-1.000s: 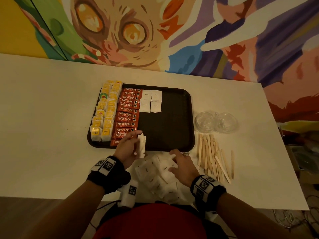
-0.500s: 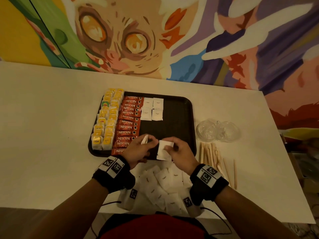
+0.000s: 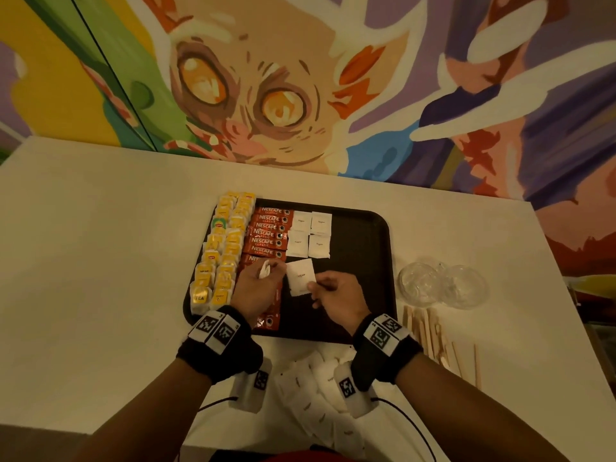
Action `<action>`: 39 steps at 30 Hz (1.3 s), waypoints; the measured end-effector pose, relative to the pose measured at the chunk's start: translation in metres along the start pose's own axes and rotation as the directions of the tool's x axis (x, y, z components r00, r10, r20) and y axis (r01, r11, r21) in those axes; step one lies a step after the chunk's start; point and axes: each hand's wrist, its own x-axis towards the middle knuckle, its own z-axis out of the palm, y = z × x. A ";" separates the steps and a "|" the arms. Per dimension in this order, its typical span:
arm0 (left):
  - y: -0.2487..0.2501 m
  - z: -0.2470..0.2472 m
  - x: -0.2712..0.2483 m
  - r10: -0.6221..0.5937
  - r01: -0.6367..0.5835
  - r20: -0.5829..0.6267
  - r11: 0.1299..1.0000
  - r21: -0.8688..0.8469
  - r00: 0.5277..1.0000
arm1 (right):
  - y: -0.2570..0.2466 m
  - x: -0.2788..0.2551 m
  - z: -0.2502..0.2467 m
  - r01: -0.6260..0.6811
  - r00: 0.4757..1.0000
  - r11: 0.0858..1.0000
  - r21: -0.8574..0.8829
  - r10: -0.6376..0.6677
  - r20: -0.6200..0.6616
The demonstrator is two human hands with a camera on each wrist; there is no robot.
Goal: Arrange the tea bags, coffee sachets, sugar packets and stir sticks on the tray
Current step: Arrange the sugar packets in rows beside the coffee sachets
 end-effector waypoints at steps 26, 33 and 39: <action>0.004 -0.024 0.007 -0.237 0.265 0.142 0.938 -0.224 0.961 | 0.003 0.076 0.032 -0.438 0.899 0.891 -0.116 0.435 -0.056; 0.004 -0.027 0.008 -0.274 0.327 0.193 0.880 -0.345 0.942 | -0.028 0.023 0.023 -0.070 0.996 0.995 -0.077 0.074 0.045; 0.006 -0.022 0.002 -0.242 0.311 0.248 0.904 -0.293 0.938 | -0.034 -0.020 0.036 0.143 0.967 0.989 0.040 -0.148 0.205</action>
